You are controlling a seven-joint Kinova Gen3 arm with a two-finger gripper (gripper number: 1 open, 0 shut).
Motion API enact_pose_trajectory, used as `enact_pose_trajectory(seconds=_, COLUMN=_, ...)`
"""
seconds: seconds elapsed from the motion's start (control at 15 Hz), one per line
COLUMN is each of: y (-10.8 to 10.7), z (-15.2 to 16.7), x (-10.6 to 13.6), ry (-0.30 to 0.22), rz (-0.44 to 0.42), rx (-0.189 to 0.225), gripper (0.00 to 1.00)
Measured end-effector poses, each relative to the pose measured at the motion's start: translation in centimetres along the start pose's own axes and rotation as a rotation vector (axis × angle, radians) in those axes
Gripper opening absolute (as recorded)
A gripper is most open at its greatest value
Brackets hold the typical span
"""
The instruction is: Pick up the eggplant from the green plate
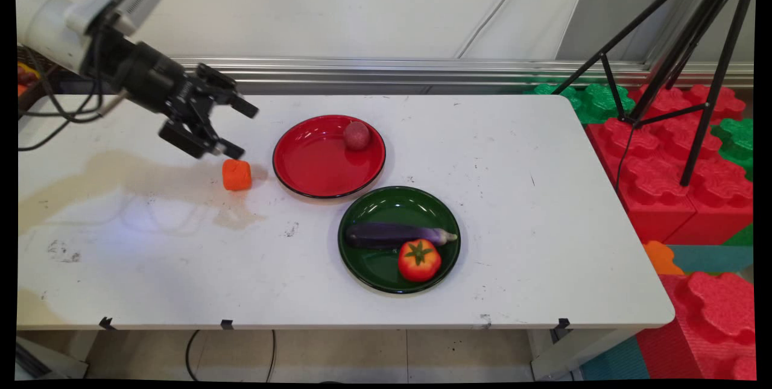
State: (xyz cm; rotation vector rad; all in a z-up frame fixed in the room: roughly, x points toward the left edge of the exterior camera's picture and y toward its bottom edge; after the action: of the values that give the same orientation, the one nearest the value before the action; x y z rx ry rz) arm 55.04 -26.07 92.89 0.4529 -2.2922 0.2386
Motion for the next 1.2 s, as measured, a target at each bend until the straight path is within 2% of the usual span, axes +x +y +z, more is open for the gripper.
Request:
enact_pose_trajectory(seconds=0.6, y=2.5, z=8.6, x=3.0, ry=-0.029, rz=0.033, rx=-0.036, gripper=1.00)
enact_pose_trajectory(seconds=1.2, y=3.3, z=17.6, x=4.6, ry=-0.105, rz=0.065, rx=-0.053, gripper=1.00)
